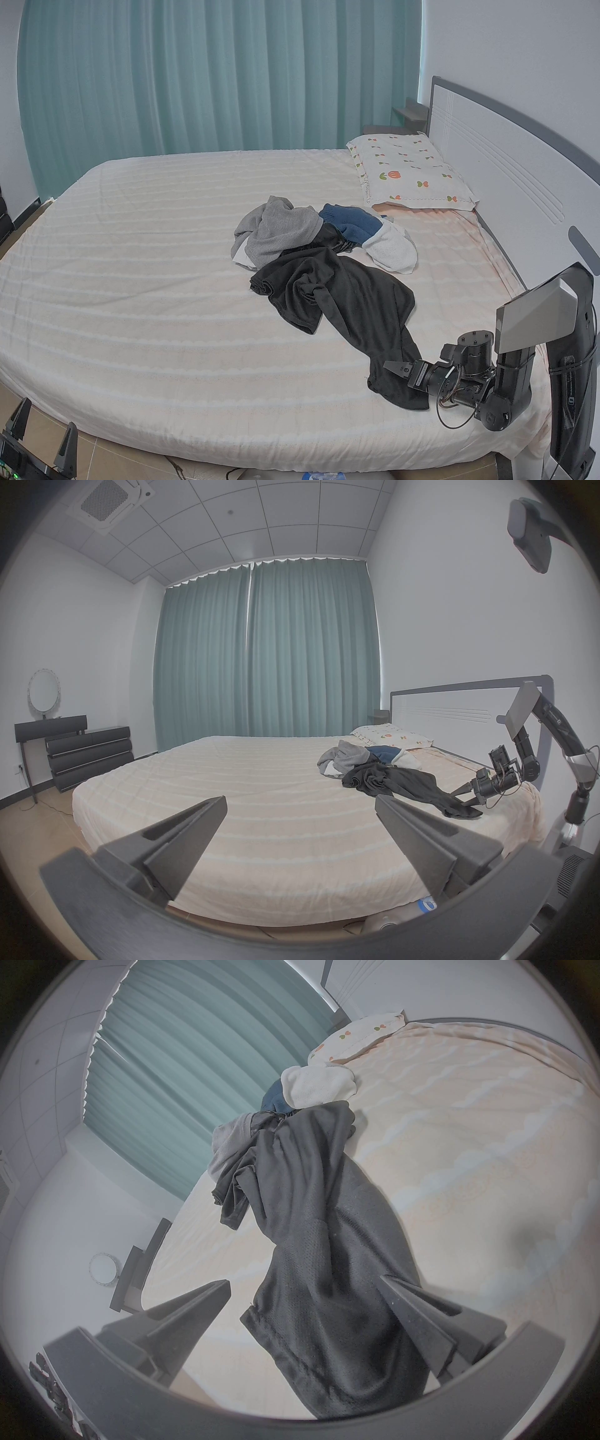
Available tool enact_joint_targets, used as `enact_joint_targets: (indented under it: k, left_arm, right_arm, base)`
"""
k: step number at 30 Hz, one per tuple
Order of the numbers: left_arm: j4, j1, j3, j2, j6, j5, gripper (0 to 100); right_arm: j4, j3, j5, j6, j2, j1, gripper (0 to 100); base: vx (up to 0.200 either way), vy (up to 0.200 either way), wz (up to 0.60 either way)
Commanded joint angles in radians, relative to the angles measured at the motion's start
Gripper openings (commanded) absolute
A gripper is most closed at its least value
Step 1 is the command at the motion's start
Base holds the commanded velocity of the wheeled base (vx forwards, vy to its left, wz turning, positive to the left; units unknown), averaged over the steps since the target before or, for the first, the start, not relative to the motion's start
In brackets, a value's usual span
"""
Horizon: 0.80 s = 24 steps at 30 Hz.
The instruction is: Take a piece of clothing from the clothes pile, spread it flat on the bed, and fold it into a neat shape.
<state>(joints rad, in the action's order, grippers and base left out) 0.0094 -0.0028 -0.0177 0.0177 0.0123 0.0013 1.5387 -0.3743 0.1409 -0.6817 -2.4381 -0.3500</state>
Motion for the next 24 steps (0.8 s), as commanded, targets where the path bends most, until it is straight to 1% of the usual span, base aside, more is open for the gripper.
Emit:
enact_joint_targets:
  k: [1,5,8,15,23,24]
  left_arm:
    - [0.0,0.0,0.016,-0.018,0.0,0.0,100]
    - [0.0,0.001,0.018,-0.018,0.0,0.0,100]
    - [0.0,0.0,0.016,-0.018,0.0,0.0,100]
    - [0.0,0.0,0.016,-0.018,0.0,0.0,100]
    - [0.0,0.0,0.018,-0.018,0.0,0.0,100]
    - [0.0,0.0,0.018,-0.018,0.0,0.0,100]
  right_arm:
    - [0.004,0.017,-0.015,0.001,0.034,0.019,100]
    - [-0.003,0.041,-0.015,0.005,0.057,0.068,100]
    - [-0.002,0.049,-0.009,0.008,0.033,0.078,100]
    - [0.004,0.028,-0.009,0.01,-0.004,0.072,100]
    - [-0.006,-0.018,-0.006,0.01,-0.033,0.04,100]
    - [-0.008,-0.023,-0.006,0.01,-0.035,0.034,0]
  base:
    - [0.0,0.0,0.0]
    - [0.0,0.0,0.0]
    - [0.0,0.0,0.0]
    - [0.0,0.0,0.0]
    - [0.0,0.0,0.0]
    - [0.0,0.0,0.0]
